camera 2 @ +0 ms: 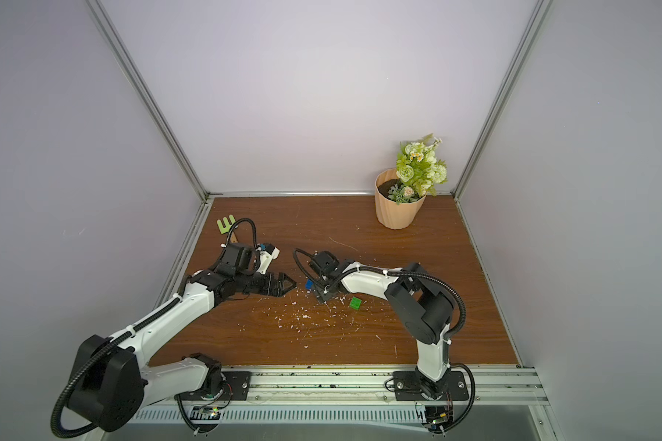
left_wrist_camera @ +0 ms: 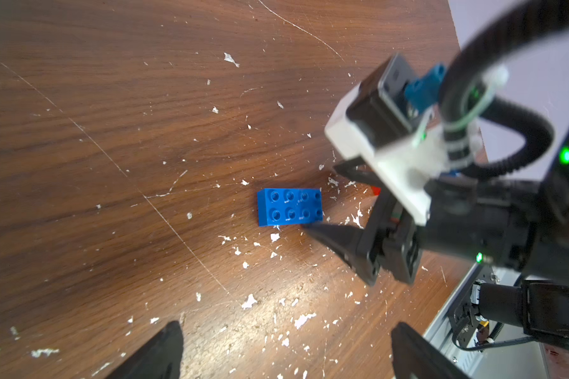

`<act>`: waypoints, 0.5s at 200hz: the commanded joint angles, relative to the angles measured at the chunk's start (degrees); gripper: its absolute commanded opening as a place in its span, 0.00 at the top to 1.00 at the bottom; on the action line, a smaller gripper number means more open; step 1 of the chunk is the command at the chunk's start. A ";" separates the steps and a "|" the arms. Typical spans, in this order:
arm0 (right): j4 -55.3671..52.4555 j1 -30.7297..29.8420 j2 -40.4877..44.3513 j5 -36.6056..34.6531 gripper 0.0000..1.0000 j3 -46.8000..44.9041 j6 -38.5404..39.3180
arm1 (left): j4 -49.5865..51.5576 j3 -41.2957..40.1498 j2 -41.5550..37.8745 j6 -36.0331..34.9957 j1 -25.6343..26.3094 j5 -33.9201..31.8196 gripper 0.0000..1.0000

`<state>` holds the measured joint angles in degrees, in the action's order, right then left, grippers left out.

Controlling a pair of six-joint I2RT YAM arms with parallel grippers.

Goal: Assemble a giraffe with lego
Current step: Adjust the lego brick at the center of the board.

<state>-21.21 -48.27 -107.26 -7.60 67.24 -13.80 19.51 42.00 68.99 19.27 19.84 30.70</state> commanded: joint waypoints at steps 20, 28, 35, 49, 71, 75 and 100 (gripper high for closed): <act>-2.96 2.11 -0.93 -0.12 0.17 5.16 0.40 | 0.71 0.62 0.15 -0.16 -0.50 0.59 0.00; -3.45 2.08 -0.57 0.72 0.17 5.73 0.28 | 0.79 0.56 0.12 -0.18 -0.47 0.51 0.01; -3.48 2.03 0.08 1.72 0.17 5.80 0.14 | 0.80 0.59 0.10 -0.17 -0.48 0.42 0.00; -3.27 1.86 1.50 4.05 0.17 5.93 -0.16 | 0.71 0.61 0.00 -0.11 -0.50 0.48 0.00; -3.48 1.59 2.32 6.80 0.16 6.74 -0.51 | 0.67 0.70 0.20 -0.25 -0.50 0.49 0.00; -3.44 1.49 2.27 7.08 0.15 6.87 -0.51 | 0.78 0.75 0.31 -0.20 -0.50 0.48 0.00; -3.01 0.77 1.29 8.78 0.13 7.71 0.55 | 0.73 0.67 0.09 -0.20 -0.50 0.57 0.01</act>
<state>-23.64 -46.72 -107.66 -2.11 72.49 -13.87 19.53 42.00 68.99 19.27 19.84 30.76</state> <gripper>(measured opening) 0.859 0.995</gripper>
